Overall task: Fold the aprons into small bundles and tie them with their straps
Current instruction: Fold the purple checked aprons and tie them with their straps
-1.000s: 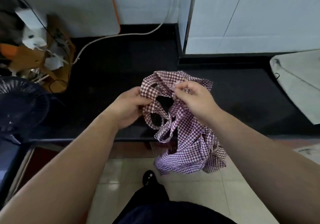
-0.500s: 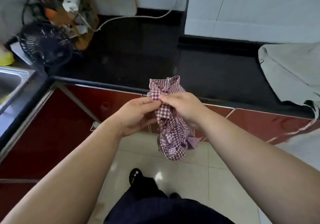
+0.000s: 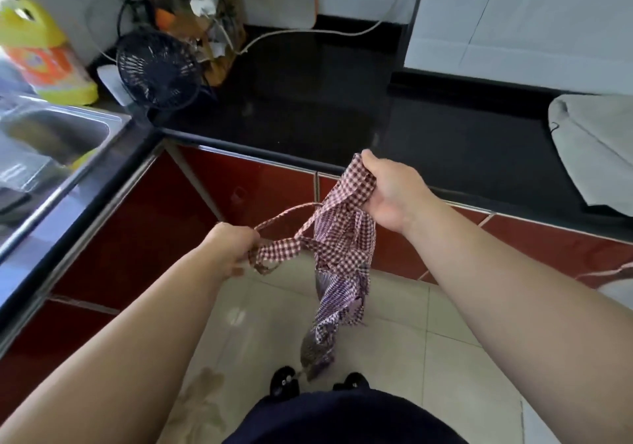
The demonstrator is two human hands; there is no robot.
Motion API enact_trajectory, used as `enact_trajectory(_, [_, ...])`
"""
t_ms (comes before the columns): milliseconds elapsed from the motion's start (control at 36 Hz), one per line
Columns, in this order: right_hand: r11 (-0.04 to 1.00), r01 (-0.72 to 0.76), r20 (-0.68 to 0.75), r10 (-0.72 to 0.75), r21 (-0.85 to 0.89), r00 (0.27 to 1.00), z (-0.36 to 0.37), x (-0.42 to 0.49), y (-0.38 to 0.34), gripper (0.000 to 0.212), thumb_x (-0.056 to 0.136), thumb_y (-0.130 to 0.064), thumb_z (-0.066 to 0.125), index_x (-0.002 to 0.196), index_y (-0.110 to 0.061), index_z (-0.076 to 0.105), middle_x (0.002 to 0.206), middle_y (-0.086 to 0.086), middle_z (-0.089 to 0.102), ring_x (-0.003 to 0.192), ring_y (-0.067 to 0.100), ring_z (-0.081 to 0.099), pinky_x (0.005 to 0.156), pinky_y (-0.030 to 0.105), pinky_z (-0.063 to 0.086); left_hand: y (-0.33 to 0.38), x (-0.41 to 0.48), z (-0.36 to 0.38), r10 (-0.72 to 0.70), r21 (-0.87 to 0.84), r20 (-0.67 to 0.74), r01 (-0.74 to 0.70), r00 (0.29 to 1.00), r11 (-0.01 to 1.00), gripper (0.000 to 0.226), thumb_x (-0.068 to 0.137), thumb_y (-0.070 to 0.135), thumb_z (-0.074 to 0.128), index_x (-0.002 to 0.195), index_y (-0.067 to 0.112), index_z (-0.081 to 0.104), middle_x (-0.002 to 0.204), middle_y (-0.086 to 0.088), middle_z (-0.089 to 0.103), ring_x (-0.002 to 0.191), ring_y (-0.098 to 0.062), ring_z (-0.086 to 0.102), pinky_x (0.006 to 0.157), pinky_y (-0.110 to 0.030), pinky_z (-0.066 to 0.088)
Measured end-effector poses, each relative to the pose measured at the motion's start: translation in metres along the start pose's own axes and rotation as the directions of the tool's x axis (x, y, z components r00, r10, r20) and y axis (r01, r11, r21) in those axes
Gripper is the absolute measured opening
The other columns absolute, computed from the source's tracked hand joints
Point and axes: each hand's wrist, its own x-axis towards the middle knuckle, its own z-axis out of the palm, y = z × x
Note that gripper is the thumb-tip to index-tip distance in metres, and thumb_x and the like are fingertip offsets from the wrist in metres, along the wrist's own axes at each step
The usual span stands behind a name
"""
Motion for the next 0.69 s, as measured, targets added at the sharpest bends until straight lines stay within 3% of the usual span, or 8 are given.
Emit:
enact_trajectory(56, [0.997,-0.020,0.064,0.025,-0.074,0.998,0.005,-0.003,0.003,0.018,0.098,-0.024,0.052,0.101,-0.007,0.057,0.075,0.004,0.057,0.071,0.015,0.058,0.079,0.034,0.047,-0.001,-0.004,0.003,0.207,0.360,-0.103,-0.158,0.973,0.919,0.060,0.067,0.019,0.074,0.124,0.009,0.055,0.122,-0.019,0.056,0.106,-0.035,0.058,0.092,-0.038,0.050])
enact_trajectory(83, [0.991,-0.011,0.093,0.024,-0.136,0.995,0.007,-0.004,0.004,0.020,0.099,-0.025,0.052,0.105,-0.007,0.057,0.076,0.004,0.058,0.072,0.016,0.059,0.078,0.034,0.047,0.004,-0.009,0.006,0.358,0.377,-0.058,-0.311,0.932,0.872,0.067,0.073,0.017,0.073,0.135,0.017,0.049,0.134,-0.016,0.048,0.117,-0.032,0.053,0.099,-0.037,0.046])
enact_trajectory(111, [0.984,-0.008,0.132,0.032,-0.179,0.991,0.011,-0.005,0.006,0.022,0.099,-0.025,0.051,0.108,-0.006,0.058,0.078,0.004,0.059,0.073,0.016,0.060,0.077,0.034,0.049,0.011,-0.018,0.009,0.483,0.298,0.035,-0.471,0.875,0.830,0.065,0.078,0.015,0.071,0.138,0.022,0.048,0.137,-0.010,0.049,0.120,-0.027,0.053,0.103,-0.037,0.044])
enact_trajectory(167, [0.976,0.005,0.204,0.040,-0.216,0.978,0.019,-0.011,0.009,0.023,0.099,-0.023,0.051,0.111,-0.005,0.060,0.079,0.005,0.061,0.071,0.016,0.062,0.070,0.032,0.053,0.027,-0.038,0.018,0.549,0.095,0.278,-0.591,0.788,0.801,0.045,0.086,0.027,0.068,0.129,0.026,0.058,0.128,0.003,0.061,0.118,-0.016,0.057,0.105,-0.038,0.043])
enact_trajectory(250, [0.959,0.047,0.274,0.033,-0.279,0.961,0.025,-0.015,0.010,0.019,0.098,-0.020,0.052,0.102,-0.004,0.062,0.080,0.010,0.062,0.066,0.017,0.064,0.056,0.026,0.055,0.037,-0.053,0.027,0.484,0.078,0.489,-0.589,0.725,0.804,0.028,0.088,0.044,0.064,0.108,0.024,0.068,0.109,0.003,0.071,0.106,-0.017,0.065,0.099,-0.041,0.049])
enact_trajectory(444, [0.895,0.129,0.285,-0.002,-0.427,0.958,0.022,-0.014,0.005,0.019,0.097,-0.016,0.053,0.084,-0.008,0.062,0.077,0.007,0.064,0.068,0.016,0.062,0.060,0.026,0.053,0.047,-0.055,0.027,0.510,0.032,0.490,-0.599,0.707,0.800,0.023,0.090,0.027,0.066,0.109,0.014,0.065,0.104,-0.004,0.072,0.099,-0.021,0.068,0.089,-0.038,0.054])
enact_trajectory(611, [0.852,0.179,0.259,-0.053,-0.492,0.965,0.022,-0.011,0.006,0.010,0.095,-0.005,0.054,0.097,-0.009,0.063,0.080,0.002,0.065,0.069,0.011,0.062,0.056,0.022,0.050,0.049,-0.055,0.028,0.492,-0.035,0.507,-0.553,0.708,0.833,0.016,0.090,0.017,0.065,0.098,0.004,0.070,0.094,-0.011,0.074,0.087,-0.024,0.071,0.084,-0.038,0.058])
enact_trajectory(694, [0.875,0.149,0.150,-0.089,-0.461,0.985,0.013,-0.005,0.002,0.028,0.091,0.008,0.054,0.118,0.000,0.059,0.084,0.003,0.059,0.069,0.009,0.056,0.054,0.019,0.047,0.049,-0.044,0.013,0.487,-0.023,0.437,-0.533,0.756,0.846,0.015,0.089,0.020,0.067,0.081,0.010,0.074,0.083,-0.008,0.074,0.079,-0.022,0.069,0.084,-0.041,0.056])
